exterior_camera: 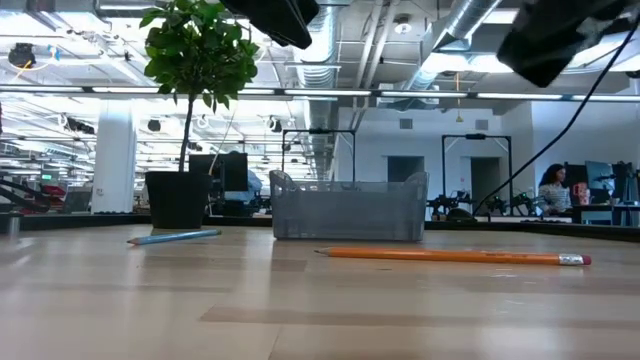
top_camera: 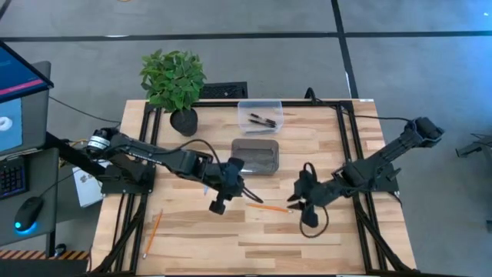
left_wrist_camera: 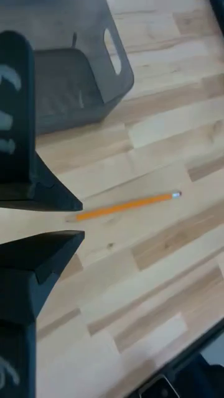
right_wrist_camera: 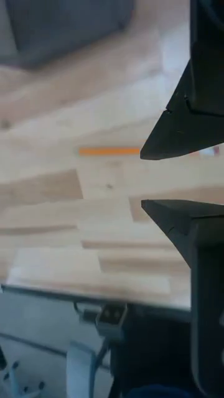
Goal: Sort pens & pencils
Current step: Put the right orange pencil into the black bin
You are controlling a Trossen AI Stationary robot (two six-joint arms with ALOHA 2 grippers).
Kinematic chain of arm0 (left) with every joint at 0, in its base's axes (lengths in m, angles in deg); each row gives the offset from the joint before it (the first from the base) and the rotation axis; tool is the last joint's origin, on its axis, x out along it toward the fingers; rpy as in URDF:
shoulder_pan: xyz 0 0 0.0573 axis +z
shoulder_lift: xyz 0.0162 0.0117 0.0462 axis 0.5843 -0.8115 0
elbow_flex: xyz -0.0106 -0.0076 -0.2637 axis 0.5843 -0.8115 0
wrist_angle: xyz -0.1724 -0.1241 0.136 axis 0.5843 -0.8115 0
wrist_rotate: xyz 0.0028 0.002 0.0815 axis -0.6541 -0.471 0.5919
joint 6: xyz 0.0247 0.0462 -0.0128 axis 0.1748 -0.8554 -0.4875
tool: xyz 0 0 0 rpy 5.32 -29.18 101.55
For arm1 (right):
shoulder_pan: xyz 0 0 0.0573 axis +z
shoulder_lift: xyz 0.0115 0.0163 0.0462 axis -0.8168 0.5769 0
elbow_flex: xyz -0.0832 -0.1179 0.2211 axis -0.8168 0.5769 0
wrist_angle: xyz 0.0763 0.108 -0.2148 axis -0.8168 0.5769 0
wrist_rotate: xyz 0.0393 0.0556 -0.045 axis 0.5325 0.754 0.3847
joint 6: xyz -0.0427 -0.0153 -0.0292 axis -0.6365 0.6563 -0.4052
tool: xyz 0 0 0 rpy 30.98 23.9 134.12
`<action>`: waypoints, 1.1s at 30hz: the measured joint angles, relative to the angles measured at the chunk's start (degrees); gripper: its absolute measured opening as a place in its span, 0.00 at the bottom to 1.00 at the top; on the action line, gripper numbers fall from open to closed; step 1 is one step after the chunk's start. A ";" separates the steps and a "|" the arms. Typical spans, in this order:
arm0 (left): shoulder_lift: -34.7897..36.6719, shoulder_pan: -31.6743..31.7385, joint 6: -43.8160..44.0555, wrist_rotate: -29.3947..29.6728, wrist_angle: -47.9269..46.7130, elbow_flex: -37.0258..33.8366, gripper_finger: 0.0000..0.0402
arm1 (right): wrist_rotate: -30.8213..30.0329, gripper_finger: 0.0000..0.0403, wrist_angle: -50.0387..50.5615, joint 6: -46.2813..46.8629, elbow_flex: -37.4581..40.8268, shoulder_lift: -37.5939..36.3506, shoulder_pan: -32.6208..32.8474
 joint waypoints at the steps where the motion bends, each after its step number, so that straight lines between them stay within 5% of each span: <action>1: 0.00 -0.30 0.62 0.02 0.02 0.00 0.13 | -0.05 0.34 -0.08 1.40 0.00 0.35 0.96; 19: -11.06 -1.58 1.26 0.22 3.01 0.07 0.13 | -1.53 0.34 -0.83 8.97 0.55 19.33 4.83; 33: -15.71 -0.63 0.41 2.75 1.92 0.07 0.13 | -2.29 0.34 0.95 8.14 0.61 24.10 1.76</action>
